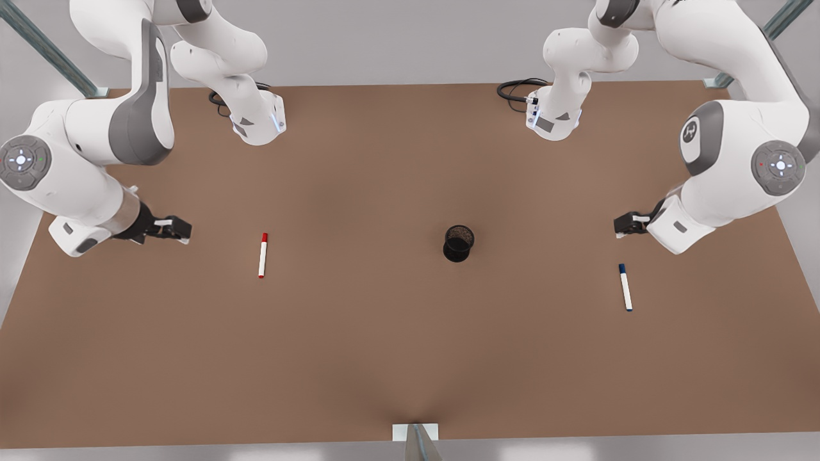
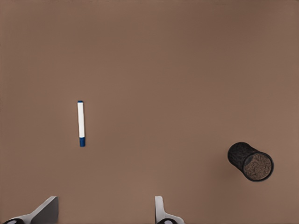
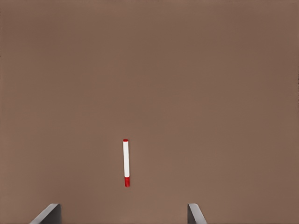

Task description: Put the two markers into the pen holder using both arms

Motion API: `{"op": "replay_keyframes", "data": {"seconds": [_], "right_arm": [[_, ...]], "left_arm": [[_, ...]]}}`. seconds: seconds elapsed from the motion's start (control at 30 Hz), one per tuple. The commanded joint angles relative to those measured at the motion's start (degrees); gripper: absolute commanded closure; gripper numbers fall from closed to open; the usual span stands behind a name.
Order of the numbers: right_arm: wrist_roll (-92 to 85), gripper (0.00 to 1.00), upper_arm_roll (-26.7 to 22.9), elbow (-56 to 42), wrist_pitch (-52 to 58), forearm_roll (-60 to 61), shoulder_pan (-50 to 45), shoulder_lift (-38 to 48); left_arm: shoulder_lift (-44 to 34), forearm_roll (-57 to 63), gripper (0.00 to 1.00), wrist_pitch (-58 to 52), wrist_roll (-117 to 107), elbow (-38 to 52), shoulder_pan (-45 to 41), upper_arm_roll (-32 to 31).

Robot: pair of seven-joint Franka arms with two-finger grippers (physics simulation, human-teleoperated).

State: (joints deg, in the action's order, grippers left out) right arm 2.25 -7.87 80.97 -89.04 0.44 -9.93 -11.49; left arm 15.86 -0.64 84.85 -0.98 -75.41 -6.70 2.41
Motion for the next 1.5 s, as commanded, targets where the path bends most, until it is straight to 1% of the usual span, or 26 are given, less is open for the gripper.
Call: {"op": "replay_keyframes", "data": {"seconds": [0.0, 0.03, 0.1, 0.17, 0.2, 0.27, 0.33, 0.37, 0.4, 0.43, 0.5, 0.53, 0.57, 0.63, 0.7, 0.8, 0.9, 1.03, 1.07, 1.1, 1.13, 1.17, 1.23, 1.3, 1.37, 1.47], "right_arm": [[1.8, 0.00, 0.0, 0.0, -4.6, 0.0, 0.0, 0.1], [1.8, 0.00, 0.0, 0.0, -4.6, -0.1, 0.0, 0.1], [1.9, 0.00, 0.0, 0.1, -4.6, -0.1, 0.0, 0.1], [1.8, 0.00, 0.0, 0.2, -4.8, 0.0, 0.5, 0.0], [1.7, 0.00, 0.0, 0.4, -5.7, 0.1, 0.8, -0.9], [1.3, 0.00, 0.0, 0.5, -7.7, 0.2, 1.3, -3.1], [0.8, 0.00, 0.0, 2.0, -12.4, 0.0, 1.8, -6.0], [-1.8, 0.00, 0.0, 5.7, -16.8, 0.2, 3.5, -6.1], [-2.6, 0.00, 0.3, 9.5, -20.1, 0.2, 5.1, -6.1], [-2.6, 0.00, 0.4, 13.4, -24.4, 0.2, 5.2, -6.0], [-2.3, 0.00, 1.4, 18.4, -26.3, 0.3, 5.1, -4.7], [-2.3, 0.00, 1.4, 20.8, -26.4, 0.3, 5.1, -3.9], [-2.2, 0.00, 1.9, 23.3, -26.5, 0.4, 5.1, -2.5], [-1.9, 0.00, 2.2, 29.7, -28.6, 0.4, 5.1, -0.3], [-1.8, 0.00, 2.2, 37.2, -33.4, 0.4, 5.3, 1.6], [-1.7, 0.00, 2.2, 40.6, -35.4, 0.3, 5.0, 1.7], [-1.7, 0.00, 2.6, 46.2, -41.3, 0.2, 5.2, 1.9], [-1.7, 0.00, 2.6, 47.6, -42.4, 0.3, 5.2, 1.4], [-1.7, 0.00, 2.6, 47.7, -42.4, 0.3, 5.3, 1.3], [-1.6, 0.00, 2.6, 48.0, -42.4, 0.3, 5.2, 1.3], [-1.6, 0.00, 2.6, 48.1, -42.4, 0.3, 5.3, 0.7], [-0.9, 0.00, 2.6, 48.1, -43.1, 0.3, 4.7, -0.3], [1.0, 0.00, 3.2, 47.9, -44.2, 0.3, 3.5, -2.9], [1.3, 0.00, 3.8, 47.9, -45.6, 0.3, 3.5, -4.4], [1.4, 0.00, 3.8, 47.9, -46.4, 0.3, 3.5, -5.1], [1.4, 0.00, 3.8, 48.1, -47.3, 0.3, 3.7, -6.1]], "left_arm": [[0.4, 0.6, 0.00, 6.1, 0.2, 0.0, 0.2, -0.1], [1.4, 0.5, 0.00, 7.3, 0.3, 0.0, 0.8, -0.1], [6.6, -0.1, 0.00, 16.5, 0.4, -1.4, 3.0, 0.0], [7.4, -0.1, 0.00, 29.4, 0.5, -10.7, 3.6, 1.6], [11.8, -0.2, 0.00, 32.9, 0.5, -10.5, 5.6, 1.5], [14.5, -0.2, 0.00, 35.2, 5.2, -10.6, 7.5, 1.5], [17.1, -0.4, 0.00, 38.6, 9.1, -11.0, 9.6, 1.5], [17.9, -0.7, 0.00, 39.5, 12.5, -11.0, 10.6, 1.5], [19.5, -3.4, 0.00, 41.5, 15.7, -11.1, 11.7, 1.5], [20.3, -3.7, 0.00, 43.5, 17.7, -11.7, 12.2, 1.5], [21.2, -3.7, 0.00, 47.8, 20.2, -14.1, 12.9, 1.5], [21.2, -3.7, 0.00, 54.4, 20.2, -19.0, 12.7, 1.5], [21.2, -3.7, 0.00, 56.8, 20.3, -20.6, 12.9, 1.5], [21.4, -3.7, 0.00, 57.0, 20.3, -21.6, 12.9, 1.4], [21.8, -3.7, 0.00, 58.5, 20.4, -22.9, 13.0, 1.4], [24.0, -3.6, 0.00, 60.8, 21.0, -22.8, 12.8, 1.4], [25.4, -3.7, 0.00, 60.9, 21.2, -22.5, 13.1, 1.4], [26.5, -3.6, 0.00, 61.0, 21.7, -22.2, 13.2, 1.4], [26.5, -3.6, 0.05, 61.0, 22.0, -22.1, 13.2, 1.4], [26.6, -3.6, 0.20, 61.0, 22.7, -22.1, 13.2, 1.5], [26.8, -3.6, 0.32, 61.0, 22.9, -22.1, 13.6, 1.4], [26.9, -3.5, 0.38, 61.0, 22.9, -22.1, 13.7, 1.4], [26.9, -3.6, 0.40, 61.0, 23.2, -22.0, 13.7, 1.4], [26.9, -3.6, 0.46, 61.0, 23.2, -22.0, 13.8, 1.4], [26.9, -3.6, 0.49, 61.0, 23.2, -22.0, 13.8, 1.4], [26.9, -3.6, 0.49, 61.0, 23.2, -22.1, 13.8, 1.4]]}}
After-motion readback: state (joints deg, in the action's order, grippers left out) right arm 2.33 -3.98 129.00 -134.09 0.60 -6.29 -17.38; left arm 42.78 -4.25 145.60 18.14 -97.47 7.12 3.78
